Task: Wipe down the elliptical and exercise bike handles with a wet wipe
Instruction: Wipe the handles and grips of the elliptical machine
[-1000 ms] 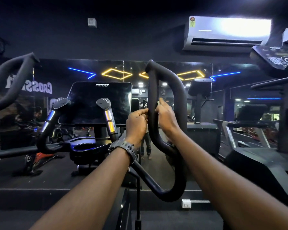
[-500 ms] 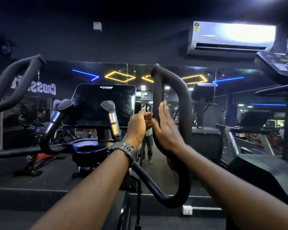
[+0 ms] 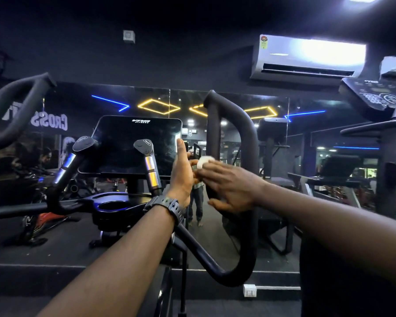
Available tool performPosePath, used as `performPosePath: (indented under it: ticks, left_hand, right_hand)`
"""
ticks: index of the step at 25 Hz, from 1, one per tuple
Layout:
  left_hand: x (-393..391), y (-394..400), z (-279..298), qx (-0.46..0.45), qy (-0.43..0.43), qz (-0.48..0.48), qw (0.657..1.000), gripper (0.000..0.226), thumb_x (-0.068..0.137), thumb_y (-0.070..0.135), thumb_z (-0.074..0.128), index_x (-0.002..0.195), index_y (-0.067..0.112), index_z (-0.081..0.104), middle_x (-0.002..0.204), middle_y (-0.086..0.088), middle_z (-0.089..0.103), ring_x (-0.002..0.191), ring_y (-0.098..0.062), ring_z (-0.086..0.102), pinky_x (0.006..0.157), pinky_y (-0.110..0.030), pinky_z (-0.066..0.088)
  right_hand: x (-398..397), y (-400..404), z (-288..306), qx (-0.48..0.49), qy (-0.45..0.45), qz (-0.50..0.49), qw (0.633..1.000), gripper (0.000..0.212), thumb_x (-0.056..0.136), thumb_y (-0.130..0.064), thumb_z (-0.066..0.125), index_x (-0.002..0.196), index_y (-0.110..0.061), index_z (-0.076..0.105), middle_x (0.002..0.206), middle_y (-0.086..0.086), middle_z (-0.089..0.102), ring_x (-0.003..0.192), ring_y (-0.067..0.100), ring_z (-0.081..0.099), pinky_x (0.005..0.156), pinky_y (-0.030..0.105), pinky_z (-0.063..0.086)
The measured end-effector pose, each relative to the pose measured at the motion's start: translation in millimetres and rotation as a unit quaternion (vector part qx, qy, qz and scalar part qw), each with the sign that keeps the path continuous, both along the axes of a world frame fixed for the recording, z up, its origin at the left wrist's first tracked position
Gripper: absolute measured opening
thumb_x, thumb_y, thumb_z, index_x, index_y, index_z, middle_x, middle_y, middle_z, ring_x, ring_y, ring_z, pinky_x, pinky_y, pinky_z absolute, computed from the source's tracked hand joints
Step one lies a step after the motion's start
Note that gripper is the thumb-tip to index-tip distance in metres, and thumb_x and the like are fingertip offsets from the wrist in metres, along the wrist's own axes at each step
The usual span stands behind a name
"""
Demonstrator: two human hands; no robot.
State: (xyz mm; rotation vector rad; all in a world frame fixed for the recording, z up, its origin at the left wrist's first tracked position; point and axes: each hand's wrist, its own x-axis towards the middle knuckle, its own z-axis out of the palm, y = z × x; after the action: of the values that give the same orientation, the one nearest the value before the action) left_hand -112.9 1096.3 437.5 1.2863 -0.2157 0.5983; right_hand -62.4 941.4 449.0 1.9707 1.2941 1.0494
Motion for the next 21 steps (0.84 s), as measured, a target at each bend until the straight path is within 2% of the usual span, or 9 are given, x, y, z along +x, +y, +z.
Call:
performPosePath:
  ticks: [2, 4, 6, 9, 10, 13, 15, 18, 21]
  left_hand:
    - [-2, 1, -3, 0.014, 0.012, 0.002, 1.000, 0.086, 0.089, 0.078, 0.021, 0.145, 0.015, 0.040, 0.116, -0.007, 0.059, 0.102, -0.019, 0.062, 0.074, -0.033, 0.055]
    - [-4, -2, -1, 0.031, 0.012, 0.000, 0.999, 0.087, 0.088, 0.080, 0.022, 0.139, 0.014, 0.047, 0.115, -0.005, 0.060, 0.104, -0.017, 0.061, 0.082, -0.035, 0.054]
    - [-8, -7, 4, 0.037, -0.005, -0.004, 0.999, 0.078, 0.089, 0.079, 0.020, 0.123, 0.018, 0.056, 0.109, -0.003, 0.065, 0.103, -0.015, 0.063, 0.087, -0.033, 0.052]
    - [-12, -9, 8, 0.052, -0.006, 0.026, 0.998, 0.093, 0.082, 0.087, 0.019, 0.138, 0.019, 0.049, 0.111, 0.001, 0.064, 0.111, -0.020, 0.061, 0.104, -0.045, 0.046]
    - [-12, -9, 8, 0.049, -0.003, 0.028, 0.998, 0.095, 0.082, 0.087, 0.020, 0.142, 0.018, 0.045, 0.116, 0.000, 0.061, 0.114, -0.022, 0.060, 0.106, -0.048, 0.044]
    - [-14, -14, 11, 0.054, -0.012, 0.017, 0.998, 0.090, 0.086, 0.083, 0.022, 0.147, 0.019, 0.040, 0.134, -0.008, 0.055, 0.117, -0.023, 0.058, 0.106, -0.046, 0.045]
    - [-14, -14, 12, 0.067, -0.021, 0.019, 0.997, 0.094, 0.082, 0.087, 0.020, 0.145, 0.021, 0.042, 0.135, -0.008, 0.057, 0.116, -0.020, 0.059, 0.107, -0.045, 0.043]
    - [-14, -11, 12, 0.059, -0.017, 0.013, 0.998, 0.091, 0.088, 0.081, 0.018, 0.143, 0.013, 0.044, 0.126, -0.006, 0.062, 0.106, -0.014, 0.061, 0.095, -0.032, 0.048]
    - [-11, -12, 11, 0.063, -0.007, 0.024, 0.998, 0.094, 0.085, 0.083, 0.021, 0.139, 0.011, 0.047, 0.117, -0.009, 0.067, 0.106, -0.017, 0.065, 0.097, -0.035, 0.050]
  right_hand:
    - [1, -7, 25, -0.060, -0.014, 0.013, 0.998, 0.063, 0.102, -0.053, 0.027, 0.152, -0.016, 0.034, 0.159, 0.005, 0.031, 0.149, 0.021, 0.022, 0.122, 0.036, 0.000]
    - [3, -4, 74, 0.102, -0.007, -0.009, 0.995, 0.060, 0.103, -0.052, 0.028, 0.154, -0.020, 0.030, 0.160, 0.001, 0.028, 0.150, 0.018, 0.018, 0.122, 0.035, -0.001]
    - [-1, -4, 73, 0.144, -0.006, -0.029, 0.989, 0.066, 0.101, -0.053, 0.032, 0.155, -0.016, 0.025, 0.162, 0.005, 0.021, 0.151, 0.020, 0.013, 0.119, 0.032, -0.004]
    - [-8, -13, 26, -0.080, 0.015, -0.003, 0.997, 0.067, 0.098, -0.051, 0.038, 0.153, -0.012, 0.031, 0.160, 0.010, 0.026, 0.150, 0.025, 0.018, 0.121, 0.034, 0.002]
    - [-7, -17, 35, -0.089, 0.016, 0.003, 0.996, 0.065, 0.100, -0.049, 0.036, 0.154, -0.014, 0.028, 0.161, 0.008, 0.024, 0.150, 0.023, 0.016, 0.123, 0.036, 0.004]
    - [-5, -9, 89, 0.114, 0.017, -0.042, 0.992, 0.065, 0.103, -0.048, 0.030, 0.157, -0.018, 0.013, 0.164, 0.004, 0.009, 0.152, 0.019, 0.005, 0.122, 0.033, -0.003]
    - [-5, -6, 69, 0.114, 0.033, -0.038, 0.992, 0.070, 0.101, -0.047, 0.034, 0.157, -0.014, 0.007, 0.165, 0.005, 0.001, 0.152, 0.019, -0.002, 0.117, 0.029, -0.009]
    - [-10, -18, 43, -0.013, 0.059, -0.015, 0.998, 0.069, 0.100, -0.041, 0.035, 0.157, -0.015, 0.008, 0.165, 0.003, 0.001, 0.151, 0.015, -0.003, 0.123, 0.033, -0.005]
    - [-2, -12, 86, 0.131, 0.092, -0.031, 0.987, 0.068, 0.101, -0.038, 0.038, 0.158, -0.018, 0.006, 0.165, 0.000, -0.001, 0.151, 0.016, 0.000, 0.124, 0.036, 0.008]
